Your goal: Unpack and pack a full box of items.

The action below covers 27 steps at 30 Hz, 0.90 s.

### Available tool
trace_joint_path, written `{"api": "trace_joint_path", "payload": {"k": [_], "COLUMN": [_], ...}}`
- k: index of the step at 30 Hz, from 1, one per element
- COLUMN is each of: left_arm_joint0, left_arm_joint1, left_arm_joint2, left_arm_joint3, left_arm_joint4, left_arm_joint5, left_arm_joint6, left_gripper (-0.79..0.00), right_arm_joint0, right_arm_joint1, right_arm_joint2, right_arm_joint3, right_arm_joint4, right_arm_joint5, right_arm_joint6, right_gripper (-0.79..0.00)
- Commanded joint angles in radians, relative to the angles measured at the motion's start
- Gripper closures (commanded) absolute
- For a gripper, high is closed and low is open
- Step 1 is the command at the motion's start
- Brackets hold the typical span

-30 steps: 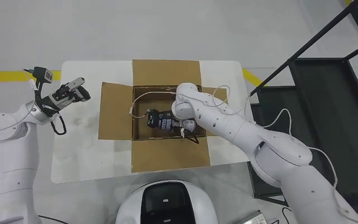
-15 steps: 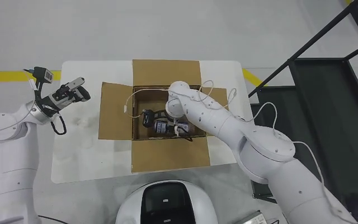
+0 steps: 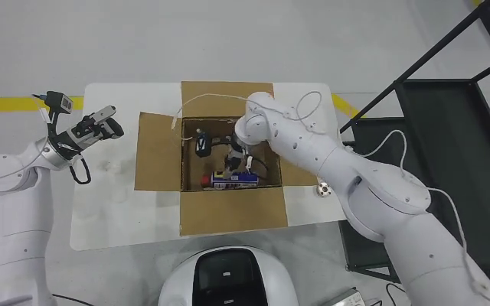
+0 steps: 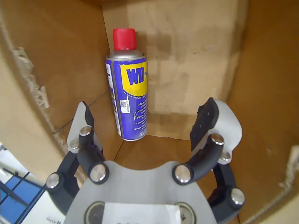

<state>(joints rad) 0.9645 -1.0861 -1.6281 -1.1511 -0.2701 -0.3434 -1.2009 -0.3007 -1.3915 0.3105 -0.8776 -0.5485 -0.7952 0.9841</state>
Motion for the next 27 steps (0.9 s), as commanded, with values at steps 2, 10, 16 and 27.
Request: {"api": "trace_joint_path", "payload": {"k": [2, 10, 16, 27], "left_arm_joint0": [0.000, 0.000, 0.000, 0.000], "left_arm_joint1": [0.000, 0.000, 0.000, 0.000], "left_arm_joint2": [0.000, 0.000, 0.000, 0.000], "left_arm_joint3": [0.000, 0.000, 0.000, 0.000], "left_arm_joint4": [0.000, 0.000, 0.000, 0.000], "left_arm_joint5": [0.000, 0.000, 0.000, 0.000], "left_arm_joint6": [0.000, 0.000, 0.000, 0.000], "left_gripper": [-0.785, -0.785, -0.785, -0.785], "right_arm_joint0": [-0.060, -0.509, -0.974, -1.216], "right_arm_joint1": [0.098, 0.383, 0.494, 0.517], "right_arm_joint2": [0.097, 0.575, 1.007, 1.209], "right_arm_joint3": [-0.140, -0.699, -0.996, -1.072], "right_arm_joint4": [-0.028, -0.109, -0.191, -0.254], "right_arm_joint5": [0.019, 0.084, 0.087, 0.060], "right_arm_joint6": [-0.031, -0.040, -0.190, -0.366], "right_gripper": [-0.785, -0.785, -0.785, -0.785]}}
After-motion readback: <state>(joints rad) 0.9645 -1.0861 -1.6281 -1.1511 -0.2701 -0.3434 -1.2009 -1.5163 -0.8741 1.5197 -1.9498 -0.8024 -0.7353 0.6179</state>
